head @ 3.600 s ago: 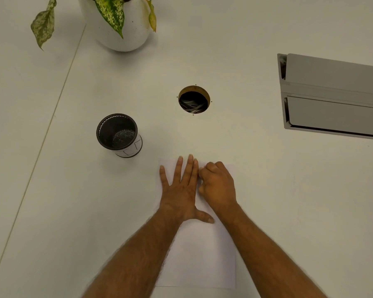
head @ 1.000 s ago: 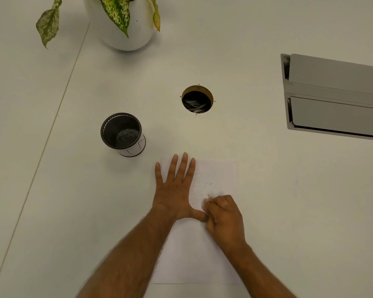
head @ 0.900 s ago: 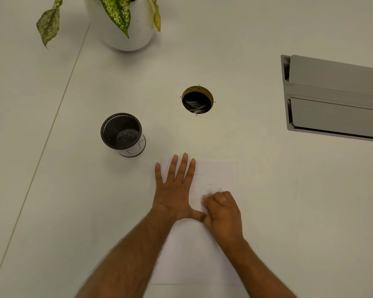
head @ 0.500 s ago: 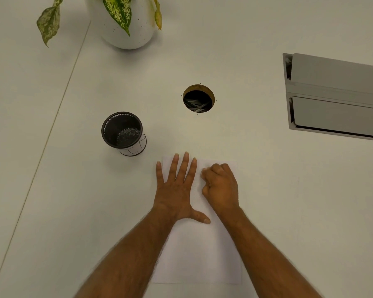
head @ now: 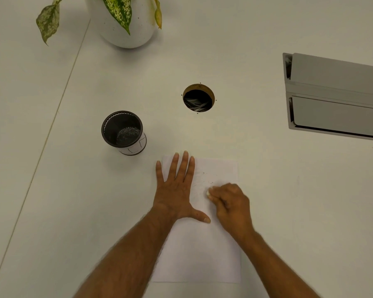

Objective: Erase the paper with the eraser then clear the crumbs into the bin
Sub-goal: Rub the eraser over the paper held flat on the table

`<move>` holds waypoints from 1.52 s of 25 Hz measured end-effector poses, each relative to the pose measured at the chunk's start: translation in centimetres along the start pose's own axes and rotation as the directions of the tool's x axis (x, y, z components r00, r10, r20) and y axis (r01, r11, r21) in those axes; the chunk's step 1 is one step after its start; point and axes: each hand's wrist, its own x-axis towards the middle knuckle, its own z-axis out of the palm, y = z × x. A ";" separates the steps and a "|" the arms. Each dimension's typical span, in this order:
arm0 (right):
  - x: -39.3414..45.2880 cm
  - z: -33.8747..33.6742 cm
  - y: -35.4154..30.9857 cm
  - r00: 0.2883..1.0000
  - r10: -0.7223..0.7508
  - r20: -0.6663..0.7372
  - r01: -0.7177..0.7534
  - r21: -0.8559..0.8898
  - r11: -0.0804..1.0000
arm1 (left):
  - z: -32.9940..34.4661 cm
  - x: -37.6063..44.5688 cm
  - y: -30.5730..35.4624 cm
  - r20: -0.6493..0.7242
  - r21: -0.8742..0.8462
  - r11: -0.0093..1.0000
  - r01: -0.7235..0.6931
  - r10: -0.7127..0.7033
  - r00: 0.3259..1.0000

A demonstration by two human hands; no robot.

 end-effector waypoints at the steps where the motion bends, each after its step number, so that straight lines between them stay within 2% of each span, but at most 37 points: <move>1: -1.4 0.3 -0.2 0.999 -0.034 0.038 0.036 -0.035 0.999 | 0.0 0.0 0.0 0.000 0.002 1.000 0.004 -0.004 1.000; 6: -2.0 1.5 -1.0 0.980 -0.152 0.127 0.178 -0.227 0.957 | -0.1 0.1 0.2 0.015 0.016 1.000 0.020 -0.020 1.000; 12: -1.1 2.0 -1.7 0.982 -0.129 0.138 0.165 -0.289 0.943 | -0.1 0.1 0.1 -0.016 0.031 0.999 0.015 -0.015 1.000; 21: 5.3 3.2 -2.4 0.986 -0.110 0.129 0.148 -0.333 0.931 | 0.0 0.1 -0.1 0.000 0.029 1.000 -0.011 0.011 1.000; 26: 7.0 3.6 -2.3 0.989 -0.083 0.121 0.116 -0.297 0.948 | -0.2 0.0 0.0 0.019 0.019 1.000 -0.004 0.004 1.000; 29: 7.4 2.5 -1.6 0.993 -0.010 0.121 0.023 -0.108 0.994 | -0.3 -0.1 0.1 0.020 0.016 1.000 0.003 -0.003 1.000; 32: 6.4 0.6 -1.3 0.994 0.109 0.009 -0.109 0.109 0.988 | -0.3 -0.1 0.1 0.024 0.008 1.000 0.004 -0.004 1.000; 33: 5.4 0.1 -1.3 0.992 0.119 -0.028 -0.115 0.117 0.986 | -0.3 -0.1 0.1 0.022 0.005 1.000 0.004 -0.005 1.000; 35: 2.2 -0.2 -1.1 0.998 0.051 -0.037 -0.050 0.034 0.998 | -0.4 -0.1 0.1 0.019 -0.001 1.000 0.005 -0.005 1.000; 38: -2.0 0.5 -0.9 0.997 -0.052 0.063 0.058 -0.099 0.993 | -0.4 -0.1 0.2 0.013 -0.004 1.000 0.020 -0.020 1.000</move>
